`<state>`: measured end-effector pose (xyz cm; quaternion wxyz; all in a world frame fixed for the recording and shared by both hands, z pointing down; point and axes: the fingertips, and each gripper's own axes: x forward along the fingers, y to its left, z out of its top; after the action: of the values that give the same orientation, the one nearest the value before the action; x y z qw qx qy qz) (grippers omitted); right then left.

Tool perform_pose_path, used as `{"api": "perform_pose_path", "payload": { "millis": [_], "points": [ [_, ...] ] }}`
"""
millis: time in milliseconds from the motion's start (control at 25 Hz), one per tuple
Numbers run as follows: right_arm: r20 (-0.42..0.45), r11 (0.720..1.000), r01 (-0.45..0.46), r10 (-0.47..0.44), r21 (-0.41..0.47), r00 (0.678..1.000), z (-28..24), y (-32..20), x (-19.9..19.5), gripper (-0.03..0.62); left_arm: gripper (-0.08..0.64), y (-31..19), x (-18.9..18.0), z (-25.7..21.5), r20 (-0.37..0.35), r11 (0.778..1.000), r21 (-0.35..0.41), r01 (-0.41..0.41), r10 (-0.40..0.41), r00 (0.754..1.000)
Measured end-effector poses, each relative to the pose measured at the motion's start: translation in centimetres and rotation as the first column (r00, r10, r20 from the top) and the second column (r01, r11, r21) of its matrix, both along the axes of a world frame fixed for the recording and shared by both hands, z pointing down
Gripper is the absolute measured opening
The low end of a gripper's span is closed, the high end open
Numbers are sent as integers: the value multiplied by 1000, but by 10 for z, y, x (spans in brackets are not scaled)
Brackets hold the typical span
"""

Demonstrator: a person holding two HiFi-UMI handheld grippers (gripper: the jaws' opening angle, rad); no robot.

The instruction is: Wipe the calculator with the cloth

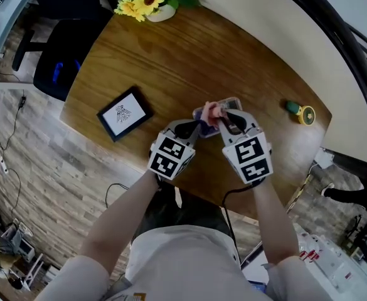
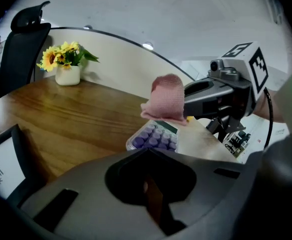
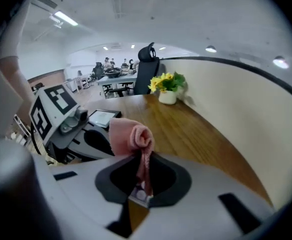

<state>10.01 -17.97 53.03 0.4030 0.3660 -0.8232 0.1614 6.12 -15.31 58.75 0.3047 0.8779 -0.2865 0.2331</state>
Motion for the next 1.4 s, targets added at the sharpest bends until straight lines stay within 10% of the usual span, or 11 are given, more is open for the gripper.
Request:
{"api": "perform_pose_path", "payload": {
  "millis": [480,880,1160,1400],
  "points": [
    [-134,986,167,-166,-6,977,51,24,-15,38,2,-1,0,0,5,1000,23,7,-7,1000],
    [-280,999,38,-40,-12,959,54,6,73,37,3,0,0,1,4,1000,15,6,-6,1000],
    [-165,981,-112,138,157,977,-4,-13,73,37,2,0,0,0,3,1000,7,3,-3,1000],
    [-66,975,-2,17,224,998,-21,4,10,38,2,0,-1,0,5,1000,8,2,-2,1000]
  ]
}}
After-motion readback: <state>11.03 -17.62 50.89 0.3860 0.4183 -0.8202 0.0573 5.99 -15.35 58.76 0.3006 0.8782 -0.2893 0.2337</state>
